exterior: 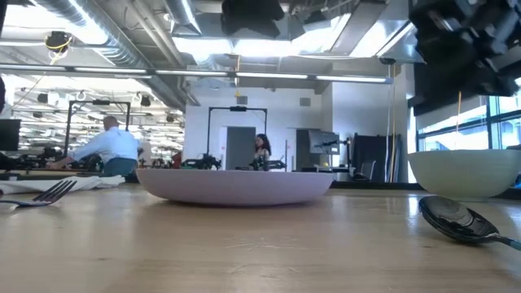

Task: Set table place
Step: Put the light green bowl on top of the purple plate

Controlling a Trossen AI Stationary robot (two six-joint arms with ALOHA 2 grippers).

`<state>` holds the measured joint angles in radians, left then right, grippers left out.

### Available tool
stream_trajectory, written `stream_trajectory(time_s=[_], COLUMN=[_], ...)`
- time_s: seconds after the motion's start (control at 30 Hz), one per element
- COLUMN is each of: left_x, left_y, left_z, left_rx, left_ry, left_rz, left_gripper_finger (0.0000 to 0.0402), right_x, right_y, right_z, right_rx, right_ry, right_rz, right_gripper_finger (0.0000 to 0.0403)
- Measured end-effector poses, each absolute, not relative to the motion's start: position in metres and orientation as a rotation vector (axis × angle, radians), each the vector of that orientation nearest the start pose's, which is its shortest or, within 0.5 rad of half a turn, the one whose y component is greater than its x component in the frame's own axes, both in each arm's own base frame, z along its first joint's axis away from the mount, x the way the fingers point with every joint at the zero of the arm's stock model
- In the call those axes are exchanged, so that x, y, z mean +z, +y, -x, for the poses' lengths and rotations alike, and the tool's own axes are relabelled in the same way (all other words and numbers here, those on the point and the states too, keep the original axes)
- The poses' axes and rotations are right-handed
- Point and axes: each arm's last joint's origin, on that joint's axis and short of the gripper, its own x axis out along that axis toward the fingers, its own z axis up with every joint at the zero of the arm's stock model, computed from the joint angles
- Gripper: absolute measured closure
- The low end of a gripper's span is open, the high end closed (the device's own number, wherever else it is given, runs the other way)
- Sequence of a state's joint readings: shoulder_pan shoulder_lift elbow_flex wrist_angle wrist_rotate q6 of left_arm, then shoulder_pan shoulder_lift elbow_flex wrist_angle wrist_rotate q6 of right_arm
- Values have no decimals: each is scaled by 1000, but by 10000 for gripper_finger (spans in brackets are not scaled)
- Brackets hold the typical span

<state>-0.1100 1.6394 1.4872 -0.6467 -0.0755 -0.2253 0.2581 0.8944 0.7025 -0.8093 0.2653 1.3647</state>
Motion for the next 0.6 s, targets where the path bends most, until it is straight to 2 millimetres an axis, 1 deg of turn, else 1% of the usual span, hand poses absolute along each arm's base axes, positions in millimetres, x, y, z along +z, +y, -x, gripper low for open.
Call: stream_trajectory(time_s=[0.17, 0.33, 0.5, 0.6], left_x=[320, 320, 320, 320], left_y=[-19, -4, 5, 10], left_z=[-356, -357, -357, -357], left_rx=[95, 129, 152, 165], left_ry=[793, 789, 785, 784], left_rz=[164, 183, 194, 200], left_gripper_finger=[245, 244, 244, 244], right_x=[236, 232, 232, 232], right_y=[29, 27, 26, 26], right_z=[-146, -138, -138, -138], right_rx=[-713, -715, -710, -682], right_ry=[871, 1045, 1052, 1064], right_rz=[-1012, -1064, -1074, -1039], right_gripper_finger=[330, 330, 330, 330])
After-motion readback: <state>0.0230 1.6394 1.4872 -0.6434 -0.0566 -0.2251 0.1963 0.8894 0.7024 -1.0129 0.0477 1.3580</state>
